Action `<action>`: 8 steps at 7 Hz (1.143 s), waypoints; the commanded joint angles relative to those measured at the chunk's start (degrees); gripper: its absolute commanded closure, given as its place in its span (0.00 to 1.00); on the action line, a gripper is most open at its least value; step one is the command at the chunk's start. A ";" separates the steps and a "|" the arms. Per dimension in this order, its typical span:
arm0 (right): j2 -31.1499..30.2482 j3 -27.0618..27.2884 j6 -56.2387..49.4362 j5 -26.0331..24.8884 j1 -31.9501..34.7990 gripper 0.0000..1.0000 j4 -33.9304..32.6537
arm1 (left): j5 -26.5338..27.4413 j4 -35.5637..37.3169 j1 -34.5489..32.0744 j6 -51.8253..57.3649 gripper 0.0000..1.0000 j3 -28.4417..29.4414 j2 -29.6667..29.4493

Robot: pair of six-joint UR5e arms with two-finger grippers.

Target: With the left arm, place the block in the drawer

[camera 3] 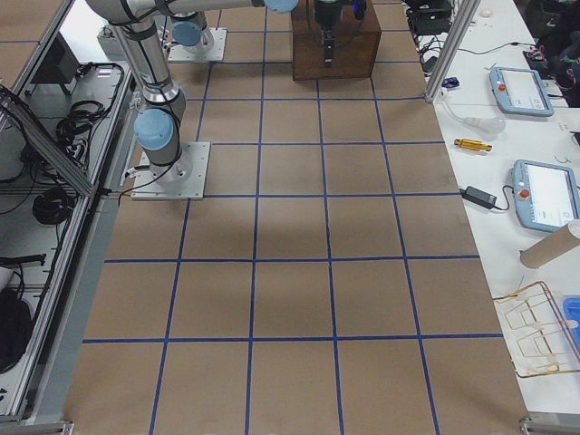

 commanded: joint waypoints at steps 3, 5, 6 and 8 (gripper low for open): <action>0.05 0.00 0.00 -0.07 0.06 0.00 0.00 | 2.70 0.92 -3.91 -15.49 0.00 -1.65 0.36; 0.05 0.00 0.00 -0.07 0.06 0.00 0.00 | 2.53 1.01 -3.49 -8.85 0.00 -1.47 0.63; -0.04 0.00 0.00 -0.07 0.06 0.00 0.00 | 2.35 0.92 -3.48 -8.20 0.00 -1.30 1.06; 0.05 0.00 0.00 0.02 0.06 0.00 0.00 | 2.43 0.92 -3.13 -8.20 0.00 -1.47 0.90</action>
